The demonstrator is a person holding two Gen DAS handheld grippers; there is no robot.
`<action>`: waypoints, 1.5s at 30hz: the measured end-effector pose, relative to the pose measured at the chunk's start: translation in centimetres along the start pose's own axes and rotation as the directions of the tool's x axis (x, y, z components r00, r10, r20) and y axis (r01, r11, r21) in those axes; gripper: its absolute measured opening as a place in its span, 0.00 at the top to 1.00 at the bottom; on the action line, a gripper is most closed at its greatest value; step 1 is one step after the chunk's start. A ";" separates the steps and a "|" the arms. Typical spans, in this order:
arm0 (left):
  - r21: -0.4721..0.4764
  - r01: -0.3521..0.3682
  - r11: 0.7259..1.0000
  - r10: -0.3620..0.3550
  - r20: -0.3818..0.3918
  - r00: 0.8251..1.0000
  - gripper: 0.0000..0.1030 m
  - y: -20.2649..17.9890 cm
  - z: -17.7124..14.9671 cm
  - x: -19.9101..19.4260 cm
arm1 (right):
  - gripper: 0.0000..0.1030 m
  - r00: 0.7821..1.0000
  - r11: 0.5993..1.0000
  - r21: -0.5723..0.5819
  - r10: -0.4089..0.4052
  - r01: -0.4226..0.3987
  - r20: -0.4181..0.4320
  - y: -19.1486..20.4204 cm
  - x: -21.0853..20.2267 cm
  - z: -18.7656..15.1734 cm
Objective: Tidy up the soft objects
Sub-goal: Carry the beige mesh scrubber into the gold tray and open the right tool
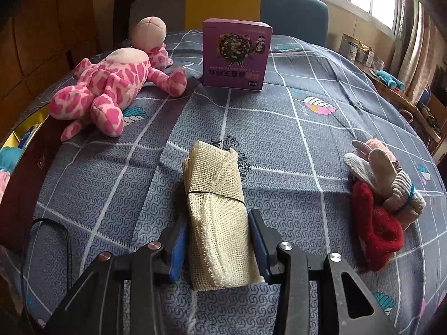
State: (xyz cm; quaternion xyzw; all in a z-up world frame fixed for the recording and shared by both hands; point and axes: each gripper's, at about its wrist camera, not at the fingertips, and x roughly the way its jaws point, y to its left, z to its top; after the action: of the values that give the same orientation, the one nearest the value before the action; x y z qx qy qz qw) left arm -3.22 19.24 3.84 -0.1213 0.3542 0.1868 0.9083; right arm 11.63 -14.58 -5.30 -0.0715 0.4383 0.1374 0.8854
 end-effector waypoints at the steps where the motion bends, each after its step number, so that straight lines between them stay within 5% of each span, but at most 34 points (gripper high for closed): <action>1: 0.000 -0.001 1.000 0.001 -0.001 1.000 0.23 0.0 0.0 0.0 | 0.60 1.000 1.000 0.009 0.006 -0.006 0.003 0.0 -0.3 0.3; 5: -0.003 -0.002 1.000 0.002 -0.007 1.000 0.23 0.3 -0.4 0.3 | 0.60 0.999 0.999 0.006 0.037 -0.037 0.039 1.1 -2.2 1.7; 11: -0.016 -0.019 1.000 0.019 -0.011 1.000 0.23 1.1 -0.7 0.5 | 0.60 0.977 0.977 -0.072 0.203 -0.198 0.060 5.8 -4.9 4.9; 17: -0.044 -0.036 0.998 0.036 -0.008 0.999 0.23 2.6 -0.7 0.4 | 0.60 0.906 0.890 -0.185 0.423 -0.416 0.000 13.2 -6.5 8.7; 21: -0.055 -0.075 0.996 0.076 0.011 0.997 0.23 3.7 -0.4 0.2 | 0.60 0.864 0.834 -0.235 0.498 -0.500 -0.073 19.0 -6.0 10.7; 32: -0.046 -0.155 0.987 0.158 0.066 0.985 0.23 5.5 0.0 -1.0 | 0.58 0.855 0.827 -0.233 0.463 -0.511 -0.232 28.2 0.8 12.4; 40: -0.035 -0.173 0.984 0.175 0.060 0.983 0.23 5.5 -0.1 -0.7 | 0.54 0.836 0.826 -0.186 0.477 -0.532 -0.272 28.7 2.4 11.6; 45: -0.032 -0.174 0.984 0.176 0.066 0.982 0.22 5.3 0.0 -0.8 | 0.54 0.846 0.829 -0.194 0.483 -0.525 -0.224 27.6 0.9 11.7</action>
State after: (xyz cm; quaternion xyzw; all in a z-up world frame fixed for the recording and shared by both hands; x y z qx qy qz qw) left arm -6.03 23.83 3.87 -0.0948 0.3296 0.2746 0.8983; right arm 12.58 14.72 0.87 -0.0740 0.4926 0.4137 0.7620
